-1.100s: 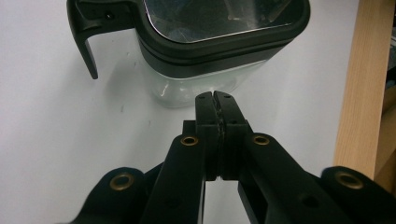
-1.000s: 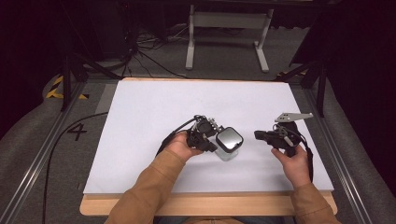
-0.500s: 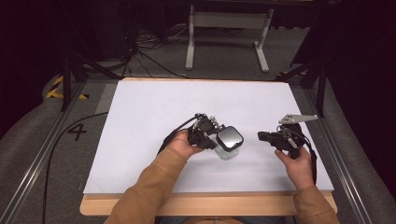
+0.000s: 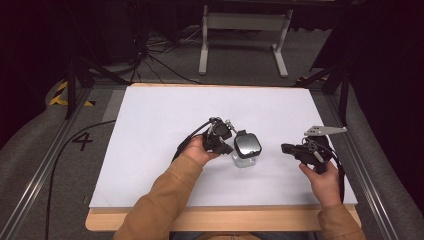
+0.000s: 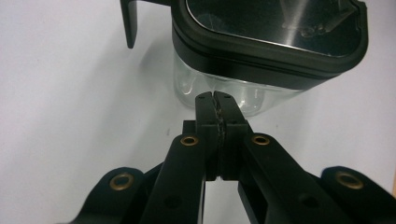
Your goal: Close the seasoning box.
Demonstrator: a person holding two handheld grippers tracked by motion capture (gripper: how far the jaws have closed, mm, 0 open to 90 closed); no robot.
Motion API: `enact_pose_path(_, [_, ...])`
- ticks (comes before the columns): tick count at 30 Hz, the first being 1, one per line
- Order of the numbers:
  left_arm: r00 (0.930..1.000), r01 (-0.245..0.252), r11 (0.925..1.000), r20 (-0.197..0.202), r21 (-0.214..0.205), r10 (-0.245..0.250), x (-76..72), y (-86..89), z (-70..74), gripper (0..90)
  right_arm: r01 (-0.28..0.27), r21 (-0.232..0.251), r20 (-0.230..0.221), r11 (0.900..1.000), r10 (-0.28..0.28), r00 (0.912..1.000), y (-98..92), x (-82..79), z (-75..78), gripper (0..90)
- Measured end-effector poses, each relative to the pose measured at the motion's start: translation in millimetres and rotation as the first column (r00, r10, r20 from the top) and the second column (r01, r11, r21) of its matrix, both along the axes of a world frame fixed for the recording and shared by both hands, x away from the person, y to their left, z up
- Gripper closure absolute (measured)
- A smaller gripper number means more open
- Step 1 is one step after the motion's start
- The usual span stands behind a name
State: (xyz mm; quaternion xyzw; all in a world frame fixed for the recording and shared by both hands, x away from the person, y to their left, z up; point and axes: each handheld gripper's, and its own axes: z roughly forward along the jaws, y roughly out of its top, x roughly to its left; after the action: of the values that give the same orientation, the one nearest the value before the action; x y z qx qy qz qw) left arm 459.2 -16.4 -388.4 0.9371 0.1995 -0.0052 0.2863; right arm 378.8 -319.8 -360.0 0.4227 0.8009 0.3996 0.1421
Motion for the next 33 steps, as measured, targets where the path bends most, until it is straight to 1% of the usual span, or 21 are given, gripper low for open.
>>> enact_pose_path(2, [0.9999,-0.011,0.9999,0.002,-0.012,0.011,2.2,-0.2,-0.9,89.6,0.006,0.002,-0.002,1.0,-0.006,1.0,-1.9,-1.4,-0.2,87.6])
enact_pose_path(4, [0.9999,-0.016,0.9998,0.001,-0.007,0.016,3.2,-0.3,-0.5,89.6,0.011,0.003,-0.003,0.9999,-0.011,0.9999,-2.8,-2.4,-0.4,87.6])
enact_pose_path(5, [0.9997,-0.023,0.9997,0.009,-0.011,0.023,4.6,-0.4,-1.0,89.6,0.013,0.001,-0.002,0.9999,-0.013,0.9999,-3.5,-3.2,-0.5,87.6])
enact_pose_path(6, [0.9997,-0.021,0.9998,0.012,-0.005,0.021,6.3,-0.4,-0.4,89.6,0.015,0.002,-0.004,0.9999,-0.015,0.9999,-4.2,-4.1,-0.6,87.6])
enact_pose_path(7, [0.9994,-0.034,0.9993,0.009,-0.018,0.034,6.9,-0.9,-1.3,89.6,0.018,-0.001,-0.001,0.9998,-0.018,0.9998,-5.4,-5.0,-1.1,87.6])
enact_pose_path(11, [0.999,-0.037,0.9991,0.023,-0.02,0.038,10.2,-2.7,-1.3,89.6,0.024,-0.003,-0.006,0.9997,-0.024,0.9997,-7.4,-6.9,-1.6,87.6])
enact_pose_path(12, [0.9989,-0.042,0.999,0.021,-0.017,0.042,10.6,-3.2,-1.1,89.6,0.026,-0.001,-0.005,0.9997,-0.026,0.9996,-7.8,-7.4,-1.7,87.6])
enact_pose_path(13, [0.9986,-0.047,0.9985,0.024,-0.026,0.048,11.1,-3.8,-1.9,89.6,0.027,-0.002,-0.005,0.9996,-0.027,0.9996,-8.3,-7.9,-1.7,87.6])
enact_pose_path(15, [0.9986,-0.048,0.9986,0.022,-0.024,0.048,11.8,-4.1,-1.7,89.6,0.031,0.0,-0.007,0.9995,-0.031,0.9995,-8.8,-9.0,-1.6,87.6])
enact_pose_path(20, [0.9977,-0.058,0.9975,0.032,-0.042,0.059,13.4,-3.9,-1.9,89.6,0.032,-0.001,-0.008,0.9995,-0.032,0.9995,-9.1,-8.9,-2.5,87.6])
enact_pose_path(24, [0.9972,-0.064,0.9971,0.037,-0.041,0.065,12.6,-4.2,-1.7,89.6,0.028,-0.004,-0.011,0.9996,-0.028,0.9995,-7.3,-7.4,-3.7,87.6])
enact_pose_path(25, [0.9977,-0.054,0.9978,0.037,-0.039,0.056,13.0,-3.5,-1.4,89.5,0.025,-0.006,-0.012,0.9997,-0.025,0.9996,-6.7,-6.9,-3.8,87.6])
enact_pose_path(26, [0.9973,-0.061,0.9967,0.038,-0.054,0.063,12.5,-2.4,-1.6,88.9,0.025,-0.005,-0.013,0.9997,-0.025,0.9996,-5.9,-6.6,-3.8,87.6])
enact_pose_path(27, [0.9975,-0.061,0.9967,0.034,-0.055,0.062,12.3,-1.4,-0.7,87.9,0.021,-0.006,-0.011,0.9998,-0.021,0.9997,-5.0,-5.9,-3.9,87.6])
enact_pose_path(29, [0.9966,-0.065,0.996,0.047,-0.06,0.068,10.9,2.4,2.4,87.7,0.015,-0.006,-0.012,0.9999,-0.015,0.9998,-3.9,-4.8,-3.9,87.6])
enact_pose_path(32, [0.9948,-0.077,0.9939,0.061,-0.079,0.082,6.8,11.3,10.9,87.6,0.006,-0.007,-0.009,1.0,-0.006,0.9999,-2.8,-1.9,-3.5,87.6])
enact_pose_path(33, [0.9935,-0.083,0.9924,0.07,-0.091,0.089,4.2,14.5,14.1,87.5,0.004,-0.002,-0.012,1.0,-0.004,0.9999,-2.1,-0.7,-2.7,87.6])
